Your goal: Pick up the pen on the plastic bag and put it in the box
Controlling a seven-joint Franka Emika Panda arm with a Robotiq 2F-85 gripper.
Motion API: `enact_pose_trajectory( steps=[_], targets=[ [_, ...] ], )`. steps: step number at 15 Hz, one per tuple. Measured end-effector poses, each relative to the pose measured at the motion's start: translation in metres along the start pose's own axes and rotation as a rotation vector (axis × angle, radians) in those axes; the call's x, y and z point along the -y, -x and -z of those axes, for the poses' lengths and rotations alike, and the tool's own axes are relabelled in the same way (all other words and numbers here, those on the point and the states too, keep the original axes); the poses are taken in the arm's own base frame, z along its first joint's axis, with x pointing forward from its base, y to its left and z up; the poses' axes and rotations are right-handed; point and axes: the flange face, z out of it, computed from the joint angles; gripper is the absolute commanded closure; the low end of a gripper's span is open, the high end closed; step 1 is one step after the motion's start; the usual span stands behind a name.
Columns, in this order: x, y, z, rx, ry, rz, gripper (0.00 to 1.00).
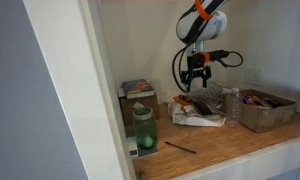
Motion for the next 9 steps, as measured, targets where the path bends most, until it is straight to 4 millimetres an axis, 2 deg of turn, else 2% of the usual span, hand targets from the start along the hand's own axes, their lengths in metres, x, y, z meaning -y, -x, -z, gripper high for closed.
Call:
enact_pose_trajectory(
  steps=[2,4,9],
  targets=[
    [-0.001,0.000,-0.002,0.005,0.002,-0.007,0.00],
    [-0.004,-0.003,-0.012,0.014,0.005,-0.037,0.00],
    [0.006,-0.027,-0.065,0.001,-0.013,-0.084,0.00]
  ],
)
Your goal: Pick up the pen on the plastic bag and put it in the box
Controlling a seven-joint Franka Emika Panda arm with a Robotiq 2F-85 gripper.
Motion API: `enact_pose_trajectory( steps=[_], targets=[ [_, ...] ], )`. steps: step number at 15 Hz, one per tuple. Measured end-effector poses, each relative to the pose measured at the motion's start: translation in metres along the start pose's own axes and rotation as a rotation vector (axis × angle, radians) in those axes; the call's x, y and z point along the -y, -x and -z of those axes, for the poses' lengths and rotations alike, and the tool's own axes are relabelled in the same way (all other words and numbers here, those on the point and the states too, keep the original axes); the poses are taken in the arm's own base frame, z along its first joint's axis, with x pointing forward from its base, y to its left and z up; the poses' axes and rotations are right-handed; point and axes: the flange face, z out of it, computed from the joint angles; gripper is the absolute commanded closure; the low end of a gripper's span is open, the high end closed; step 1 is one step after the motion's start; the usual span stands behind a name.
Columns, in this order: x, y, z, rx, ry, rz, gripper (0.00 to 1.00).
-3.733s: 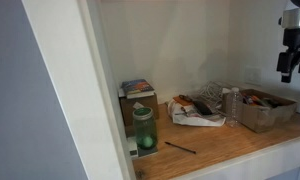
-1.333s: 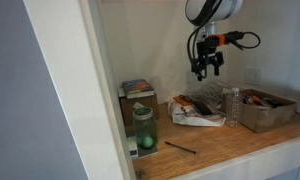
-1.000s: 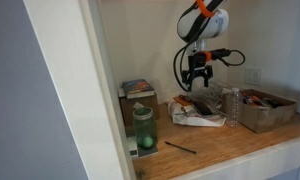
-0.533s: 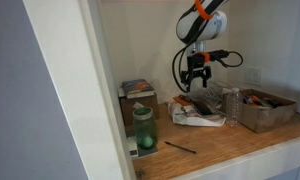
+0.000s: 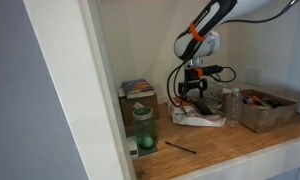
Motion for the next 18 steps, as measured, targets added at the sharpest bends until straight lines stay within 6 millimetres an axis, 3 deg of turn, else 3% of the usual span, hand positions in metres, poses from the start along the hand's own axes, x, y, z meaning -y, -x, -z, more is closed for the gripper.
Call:
enact_pose_trajectory(
  steps=[4,9,11,13,14,18],
  targets=[
    [0.004,-0.021,-0.035,-0.035,-0.034,-0.044,0.00],
    [0.000,-0.040,-0.055,-0.061,-0.065,-0.072,0.00],
    [0.001,-0.045,-0.062,-0.066,-0.069,-0.074,0.10],
    [0.001,-0.049,-0.069,-0.071,-0.070,-0.075,0.31],
    [0.002,-0.051,-0.072,-0.073,-0.071,-0.075,0.37],
    [0.002,-0.056,-0.084,-0.079,-0.073,-0.077,0.48]
  ],
)
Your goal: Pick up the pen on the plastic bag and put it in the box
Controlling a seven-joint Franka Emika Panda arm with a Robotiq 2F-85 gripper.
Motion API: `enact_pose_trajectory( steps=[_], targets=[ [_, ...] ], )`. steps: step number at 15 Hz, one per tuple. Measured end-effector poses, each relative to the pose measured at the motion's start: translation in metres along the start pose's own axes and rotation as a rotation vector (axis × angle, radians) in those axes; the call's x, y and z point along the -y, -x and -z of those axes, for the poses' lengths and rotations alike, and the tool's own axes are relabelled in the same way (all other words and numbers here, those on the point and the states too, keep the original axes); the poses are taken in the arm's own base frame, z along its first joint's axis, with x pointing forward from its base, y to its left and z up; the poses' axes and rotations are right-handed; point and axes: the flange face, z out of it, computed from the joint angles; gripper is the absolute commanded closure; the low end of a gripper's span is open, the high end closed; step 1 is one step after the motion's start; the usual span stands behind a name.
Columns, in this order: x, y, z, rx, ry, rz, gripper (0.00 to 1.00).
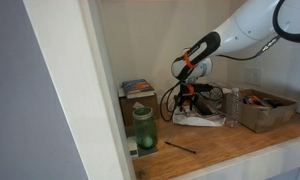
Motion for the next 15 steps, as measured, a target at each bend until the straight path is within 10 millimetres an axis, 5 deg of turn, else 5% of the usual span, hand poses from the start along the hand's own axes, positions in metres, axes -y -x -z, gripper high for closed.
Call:
enact_pose_trajectory(
  steps=[6,11,15],
  targets=[
    [0.000,-0.004,-0.016,-0.004,-0.001,-0.001,0.55],
    [0.000,-0.006,-0.019,-0.002,-0.001,-0.001,0.96],
    [-0.001,-0.009,-0.016,-0.003,-0.001,-0.003,0.98]
  ],
)
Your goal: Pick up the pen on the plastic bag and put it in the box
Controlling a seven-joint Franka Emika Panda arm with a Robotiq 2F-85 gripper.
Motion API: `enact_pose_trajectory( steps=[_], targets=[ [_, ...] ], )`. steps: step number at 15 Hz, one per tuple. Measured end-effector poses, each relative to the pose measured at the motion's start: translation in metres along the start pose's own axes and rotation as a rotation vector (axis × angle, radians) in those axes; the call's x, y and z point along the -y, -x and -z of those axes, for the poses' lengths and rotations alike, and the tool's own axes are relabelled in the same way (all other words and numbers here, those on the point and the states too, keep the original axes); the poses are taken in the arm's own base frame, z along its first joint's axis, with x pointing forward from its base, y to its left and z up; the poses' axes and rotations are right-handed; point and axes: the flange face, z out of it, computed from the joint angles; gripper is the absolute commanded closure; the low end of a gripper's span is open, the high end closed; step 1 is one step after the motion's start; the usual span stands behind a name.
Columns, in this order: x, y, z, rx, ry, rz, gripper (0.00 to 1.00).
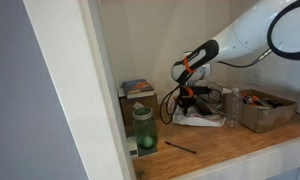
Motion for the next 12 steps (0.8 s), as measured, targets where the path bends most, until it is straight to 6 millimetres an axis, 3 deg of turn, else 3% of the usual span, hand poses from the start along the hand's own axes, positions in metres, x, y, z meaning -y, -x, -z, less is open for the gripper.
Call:
enact_pose_trajectory(
  steps=[6,12],
  targets=[
    [-0.010,-0.008,0.020,0.003,0.002,-0.015,0.98],
    [-0.035,-0.024,0.098,-0.036,-0.007,-0.051,0.98]
  ],
)
